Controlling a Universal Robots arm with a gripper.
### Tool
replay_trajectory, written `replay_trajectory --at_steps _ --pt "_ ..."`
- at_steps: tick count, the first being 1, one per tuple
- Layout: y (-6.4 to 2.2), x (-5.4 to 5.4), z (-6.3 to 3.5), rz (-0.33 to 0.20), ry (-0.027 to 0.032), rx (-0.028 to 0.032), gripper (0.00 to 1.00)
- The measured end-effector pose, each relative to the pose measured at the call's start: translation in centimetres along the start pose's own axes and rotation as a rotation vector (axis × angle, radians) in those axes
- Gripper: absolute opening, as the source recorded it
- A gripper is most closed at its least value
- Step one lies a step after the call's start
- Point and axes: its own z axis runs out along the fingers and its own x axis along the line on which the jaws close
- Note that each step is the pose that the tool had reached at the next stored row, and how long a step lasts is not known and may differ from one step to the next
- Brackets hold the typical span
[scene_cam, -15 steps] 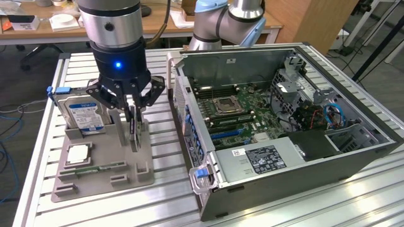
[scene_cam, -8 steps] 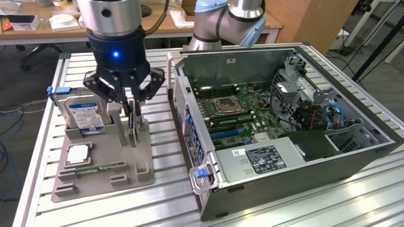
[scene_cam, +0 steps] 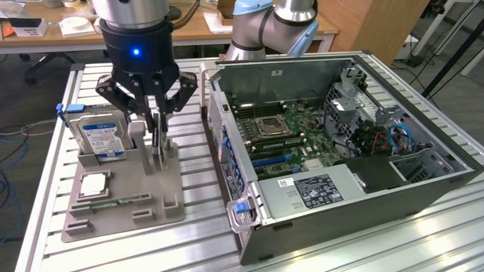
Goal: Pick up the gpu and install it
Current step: 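Pick up the gpu and move the gpu toward the slot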
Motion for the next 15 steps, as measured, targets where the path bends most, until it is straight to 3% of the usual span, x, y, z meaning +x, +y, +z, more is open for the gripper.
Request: replay_trajectory --at_steps 15 --pt "0.03 0.0 -2.62 -0.007 0.0 0.0003 0.26"
